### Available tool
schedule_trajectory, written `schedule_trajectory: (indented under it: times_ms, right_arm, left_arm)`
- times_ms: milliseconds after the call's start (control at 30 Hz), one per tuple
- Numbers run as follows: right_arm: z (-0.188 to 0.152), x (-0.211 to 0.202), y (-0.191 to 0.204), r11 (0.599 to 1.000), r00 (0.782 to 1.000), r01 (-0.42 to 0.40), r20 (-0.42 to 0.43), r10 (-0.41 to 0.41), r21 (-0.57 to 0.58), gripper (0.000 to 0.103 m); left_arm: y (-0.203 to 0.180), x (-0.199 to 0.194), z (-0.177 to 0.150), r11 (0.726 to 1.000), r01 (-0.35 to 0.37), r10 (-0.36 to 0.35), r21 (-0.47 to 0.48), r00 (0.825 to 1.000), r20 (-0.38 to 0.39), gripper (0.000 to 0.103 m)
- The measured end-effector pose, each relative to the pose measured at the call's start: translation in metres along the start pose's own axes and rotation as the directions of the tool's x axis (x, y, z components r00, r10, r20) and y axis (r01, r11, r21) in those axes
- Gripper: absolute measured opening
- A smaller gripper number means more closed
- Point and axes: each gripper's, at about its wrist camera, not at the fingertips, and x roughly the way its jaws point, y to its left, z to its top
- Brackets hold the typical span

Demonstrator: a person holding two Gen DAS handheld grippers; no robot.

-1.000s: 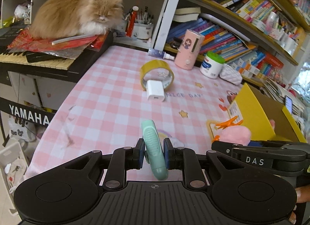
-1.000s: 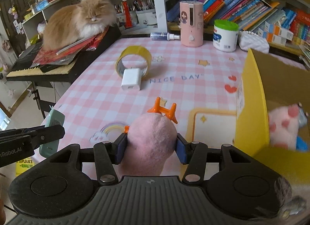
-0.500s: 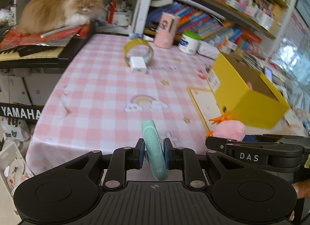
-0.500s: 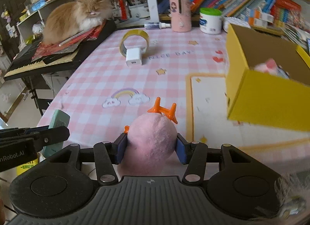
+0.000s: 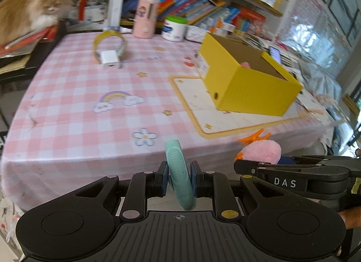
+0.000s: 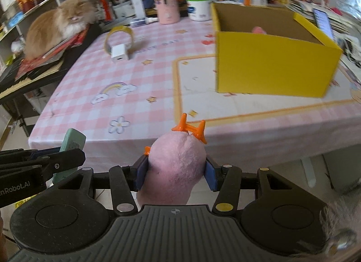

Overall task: Organize objects
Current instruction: 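Lift and carry the chick and mint-green object with both tools toward the yellow box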

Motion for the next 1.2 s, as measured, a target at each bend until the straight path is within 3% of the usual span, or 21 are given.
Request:
schedule_trajectory:
  times_ms: [567, 1200]
  right_arm:
    - [-0.023, -0.029, -0.085, 0.967, 0.989, 0.147, -0.009, -0.149, 0.206, 0.049]
    - [-0.002, -0.023, -0.138, 0.951, 0.983, 0.183, -0.025, -0.183, 0.250, 0.049]
  left_arm:
    - [-0.078, 0.045, 0.014, 0.973, 0.158, -0.146, 0.166, 0.986, -0.087, 0.019]
    - [-0.118, 0.079, 0.044, 0.960, 0.192, -0.179, 0.204, 0.981, -0.081, 0.019]
